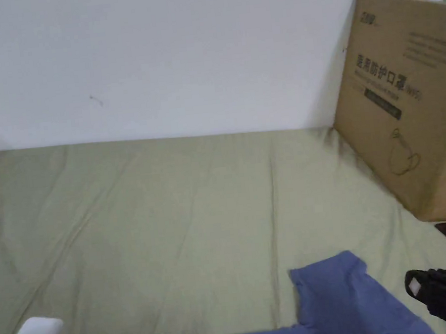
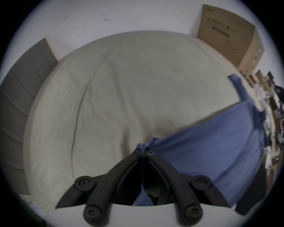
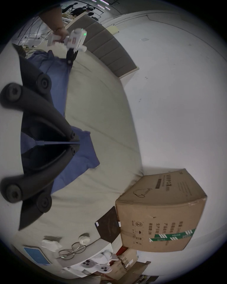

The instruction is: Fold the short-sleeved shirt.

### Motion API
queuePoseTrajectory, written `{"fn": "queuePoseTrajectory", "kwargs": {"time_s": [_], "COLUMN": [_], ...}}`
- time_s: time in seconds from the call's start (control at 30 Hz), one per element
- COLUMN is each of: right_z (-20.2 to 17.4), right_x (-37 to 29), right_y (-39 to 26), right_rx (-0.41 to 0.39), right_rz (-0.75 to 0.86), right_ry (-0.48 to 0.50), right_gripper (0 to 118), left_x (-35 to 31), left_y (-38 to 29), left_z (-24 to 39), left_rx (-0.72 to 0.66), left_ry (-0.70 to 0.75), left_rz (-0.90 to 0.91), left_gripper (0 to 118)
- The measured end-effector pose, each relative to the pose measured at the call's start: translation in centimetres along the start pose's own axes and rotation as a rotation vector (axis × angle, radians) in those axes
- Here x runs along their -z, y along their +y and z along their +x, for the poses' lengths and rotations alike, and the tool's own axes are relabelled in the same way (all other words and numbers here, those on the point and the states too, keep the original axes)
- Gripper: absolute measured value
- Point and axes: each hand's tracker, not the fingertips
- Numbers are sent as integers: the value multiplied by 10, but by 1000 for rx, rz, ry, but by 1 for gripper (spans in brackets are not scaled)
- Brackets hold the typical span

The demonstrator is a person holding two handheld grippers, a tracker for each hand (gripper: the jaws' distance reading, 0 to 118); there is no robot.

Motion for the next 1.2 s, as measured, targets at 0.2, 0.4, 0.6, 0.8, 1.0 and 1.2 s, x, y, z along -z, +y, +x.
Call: {"fn": "queuePoseTrajectory", "kwargs": {"time_s": [0.2, 0.4, 0.6, 0.8, 1.0, 1.2], "right_z": [47, 87, 75, 62, 78, 77], "right_x": [117, 227, 241, 208, 181, 171], "right_y": [43, 41, 22, 21, 55, 91], "right_rx": [75, 95, -29, -44, 180, 147], "right_rz": [-255, -550, -607, -571, -355, -231], "right_ry": [6, -220, -254, -165, -116, -136], "right_gripper": [106, 109, 86, 2, 2, 2], "left_x": [-48, -67, -54, -31, -17, -23], "left_y": [13, 27, 22, 24, 41, 80], "left_z": [-1, -11, -10, -25, -43, -47], "left_rx": [-55, -79, -89, -202, -299, -304], "left_ry": [-35, -46, -42, -80, -97, -99], "left_rz": [81, 84, 42, 41, 96, 260], "left_gripper": [0, 0, 0, 0, 0, 0]}}
